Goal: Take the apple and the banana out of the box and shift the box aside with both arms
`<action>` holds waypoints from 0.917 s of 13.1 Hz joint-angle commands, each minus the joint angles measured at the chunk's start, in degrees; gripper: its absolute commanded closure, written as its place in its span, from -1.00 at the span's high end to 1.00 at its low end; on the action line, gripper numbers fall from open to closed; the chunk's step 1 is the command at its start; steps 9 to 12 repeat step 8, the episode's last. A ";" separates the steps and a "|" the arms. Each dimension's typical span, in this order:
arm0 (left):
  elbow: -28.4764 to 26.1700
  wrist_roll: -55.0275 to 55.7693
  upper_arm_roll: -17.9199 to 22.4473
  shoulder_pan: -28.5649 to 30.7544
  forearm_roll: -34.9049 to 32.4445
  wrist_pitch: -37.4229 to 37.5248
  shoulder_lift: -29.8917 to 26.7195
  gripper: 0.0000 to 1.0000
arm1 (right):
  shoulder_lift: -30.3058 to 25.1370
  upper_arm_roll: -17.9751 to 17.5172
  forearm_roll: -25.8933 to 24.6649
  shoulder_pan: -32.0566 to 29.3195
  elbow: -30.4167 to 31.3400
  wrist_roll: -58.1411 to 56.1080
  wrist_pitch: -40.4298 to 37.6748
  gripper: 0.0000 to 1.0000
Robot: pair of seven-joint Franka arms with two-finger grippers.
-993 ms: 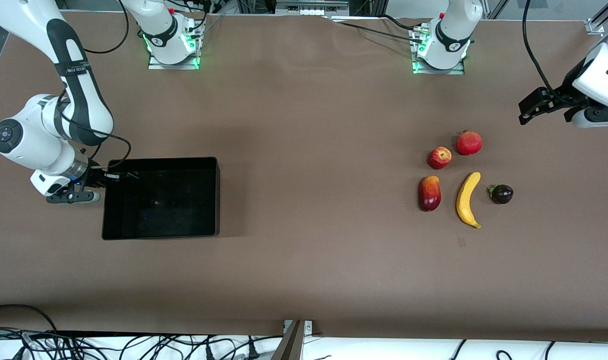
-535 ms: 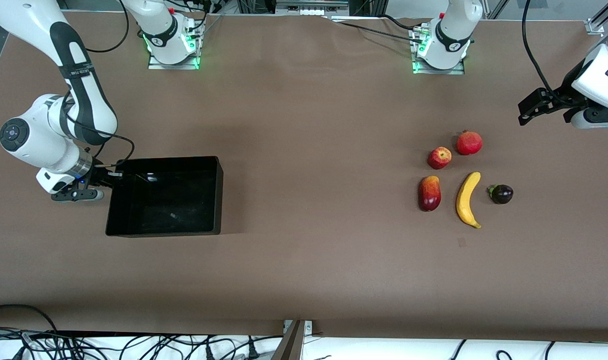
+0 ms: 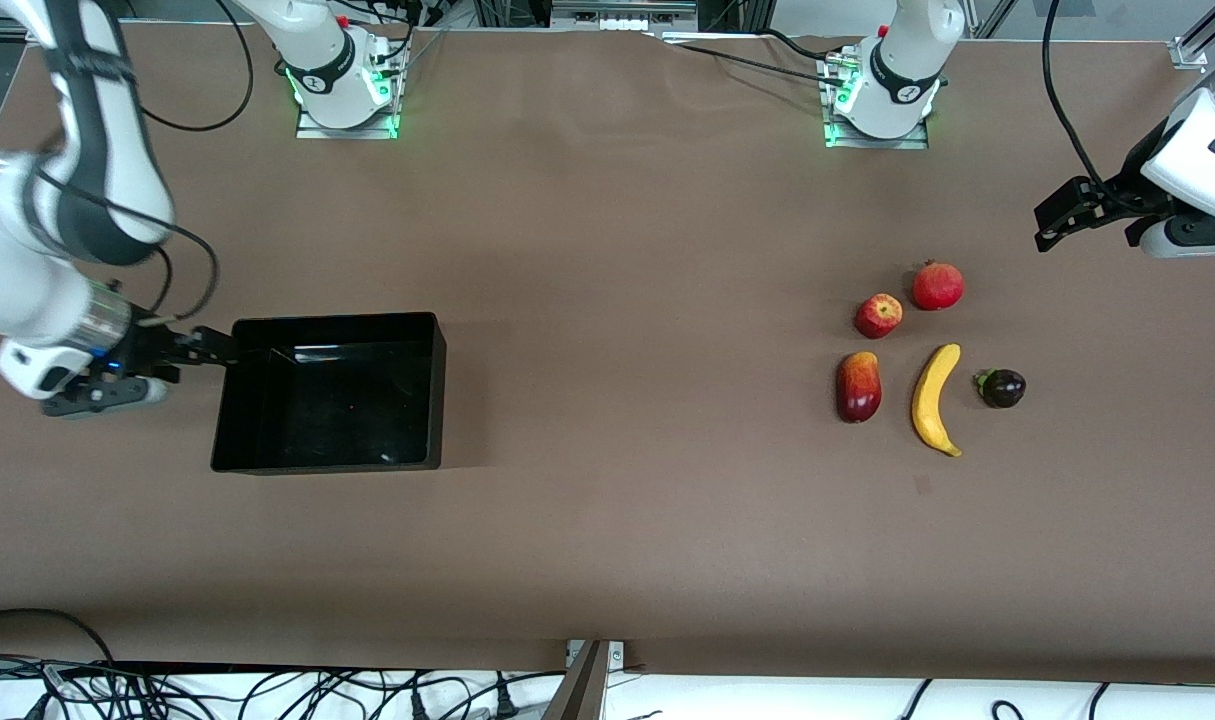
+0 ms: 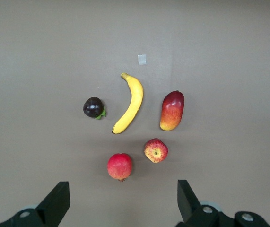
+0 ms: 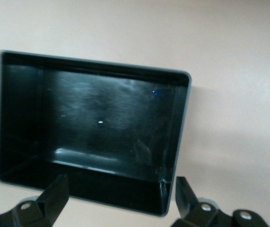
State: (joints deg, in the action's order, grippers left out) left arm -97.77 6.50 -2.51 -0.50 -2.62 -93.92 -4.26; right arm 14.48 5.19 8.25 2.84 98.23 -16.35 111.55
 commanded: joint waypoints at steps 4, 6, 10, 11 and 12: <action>1.97 0.18 -0.22 -0.56 0.95 1.20 0.92 1.00 | -8.32 -0.09 -4.38 1.56 -7.96 1.68 -16.79 1.00; 1.97 0.18 -0.22 -0.56 0.95 1.20 0.92 1.00 | -8.16 -0.01 -4.21 1.56 -11.11 1.50 -18.12 1.00; 1.97 0.18 -0.22 -0.56 0.95 1.20 0.92 1.00 | -8.16 -0.01 -4.55 2.17 -11.31 1.59 -18.21 1.00; 1.97 0.18 -0.22 -0.56 0.95 1.20 0.92 1.00 | -8.16 -0.01 -4.55 2.17 -11.31 1.59 -18.21 1.00; 1.97 0.18 -0.22 -0.56 0.95 1.20 0.92 1.00 | -8.16 -0.01 -4.55 2.17 -11.31 1.59 -18.21 1.00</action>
